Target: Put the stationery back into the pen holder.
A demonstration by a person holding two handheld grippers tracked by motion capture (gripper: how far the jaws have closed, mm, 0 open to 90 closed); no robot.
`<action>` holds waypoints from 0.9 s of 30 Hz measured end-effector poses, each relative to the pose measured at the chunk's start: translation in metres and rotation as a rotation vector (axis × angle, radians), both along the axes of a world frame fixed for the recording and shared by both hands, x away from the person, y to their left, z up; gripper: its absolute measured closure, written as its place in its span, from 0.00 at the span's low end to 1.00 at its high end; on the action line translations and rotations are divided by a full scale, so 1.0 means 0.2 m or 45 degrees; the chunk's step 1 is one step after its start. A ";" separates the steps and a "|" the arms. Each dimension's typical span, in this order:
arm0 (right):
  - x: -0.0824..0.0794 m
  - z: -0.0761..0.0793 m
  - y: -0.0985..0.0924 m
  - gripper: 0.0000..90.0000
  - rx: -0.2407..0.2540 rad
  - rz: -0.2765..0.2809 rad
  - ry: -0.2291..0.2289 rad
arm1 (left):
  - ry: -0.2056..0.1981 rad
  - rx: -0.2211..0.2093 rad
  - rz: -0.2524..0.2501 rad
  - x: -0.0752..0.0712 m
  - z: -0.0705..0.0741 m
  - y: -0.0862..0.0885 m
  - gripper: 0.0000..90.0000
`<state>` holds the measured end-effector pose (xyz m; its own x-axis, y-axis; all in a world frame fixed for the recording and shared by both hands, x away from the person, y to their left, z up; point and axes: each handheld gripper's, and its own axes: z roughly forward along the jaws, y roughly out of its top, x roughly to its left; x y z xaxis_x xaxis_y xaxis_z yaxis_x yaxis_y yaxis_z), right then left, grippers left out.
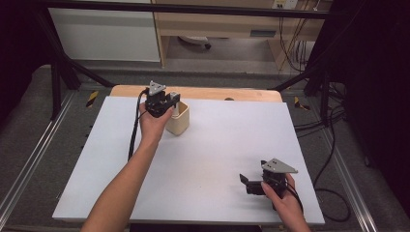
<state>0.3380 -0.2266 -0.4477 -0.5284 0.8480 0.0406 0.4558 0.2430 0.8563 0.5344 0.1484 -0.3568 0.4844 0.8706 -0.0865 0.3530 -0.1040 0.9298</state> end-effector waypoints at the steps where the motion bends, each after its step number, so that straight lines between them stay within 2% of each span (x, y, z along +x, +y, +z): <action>1: 0.00 0.00 0.00 0.03 -0.001 0.002 0.001 | 0.004 -0.002 -0.001 0.00 -0.01 0.00 0.79; 20: 0.00 0.00 0.00 0.03 0.005 0.003 0.001 | 0.031 0.023 -0.002 -0.01 -0.07 -0.01 0.79; 27: 0.00 0.00 0.00 0.03 0.011 -0.006 0.002 | -0.011 0.011 0.023 -0.04 -0.07 -0.01 0.77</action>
<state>0.3375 -0.2260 -0.4468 -0.5246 0.8500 0.0488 0.4581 0.2335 0.8577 0.5269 0.1473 -0.3704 0.4693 0.8799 -0.0748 0.3469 -0.1058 0.9319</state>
